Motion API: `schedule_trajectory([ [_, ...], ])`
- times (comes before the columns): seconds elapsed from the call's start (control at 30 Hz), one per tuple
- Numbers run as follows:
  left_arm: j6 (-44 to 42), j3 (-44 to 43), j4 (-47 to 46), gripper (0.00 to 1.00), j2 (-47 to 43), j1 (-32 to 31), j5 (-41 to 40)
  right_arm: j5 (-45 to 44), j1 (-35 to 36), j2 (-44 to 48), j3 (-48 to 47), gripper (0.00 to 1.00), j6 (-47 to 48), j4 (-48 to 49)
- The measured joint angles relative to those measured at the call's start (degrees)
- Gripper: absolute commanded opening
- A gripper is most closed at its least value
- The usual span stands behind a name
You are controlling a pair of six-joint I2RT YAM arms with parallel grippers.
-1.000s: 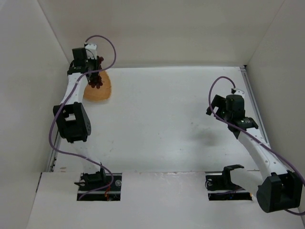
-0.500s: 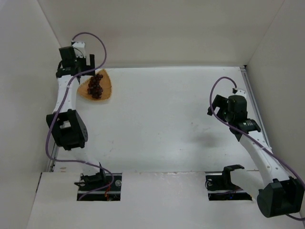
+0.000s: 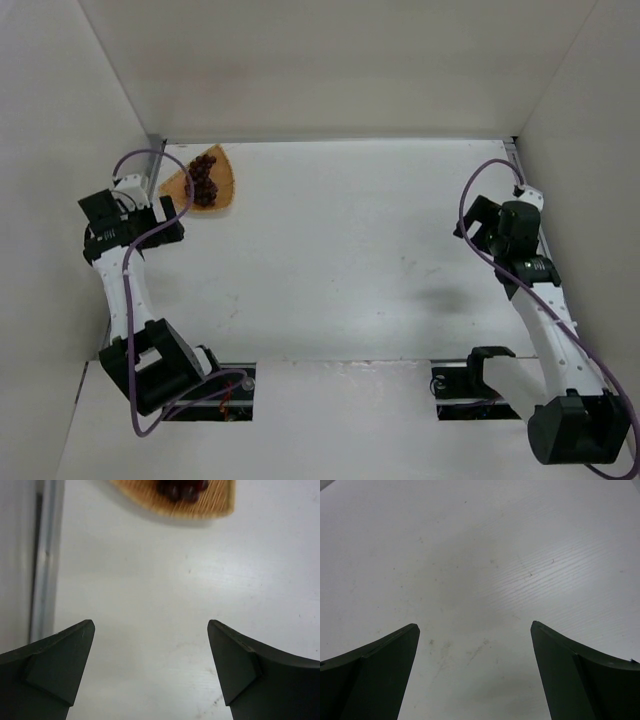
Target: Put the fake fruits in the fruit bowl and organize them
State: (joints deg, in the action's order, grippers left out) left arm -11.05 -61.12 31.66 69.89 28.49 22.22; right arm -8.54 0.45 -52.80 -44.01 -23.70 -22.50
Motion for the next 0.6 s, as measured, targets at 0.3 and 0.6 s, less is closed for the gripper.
schedule_trajectory([
  [0.3,5.68,9.77,2.89,0.97,0.0,12.17,1.18,2.16,-2.69,0.57,0.68,1.0,1.05,0.2],
  [0.6,7.41,9.77,1.92,0.97,-0.07,13.88,1.81,2.99,-2.69,0.5,1.51,1.0,1.49,0.7],
])
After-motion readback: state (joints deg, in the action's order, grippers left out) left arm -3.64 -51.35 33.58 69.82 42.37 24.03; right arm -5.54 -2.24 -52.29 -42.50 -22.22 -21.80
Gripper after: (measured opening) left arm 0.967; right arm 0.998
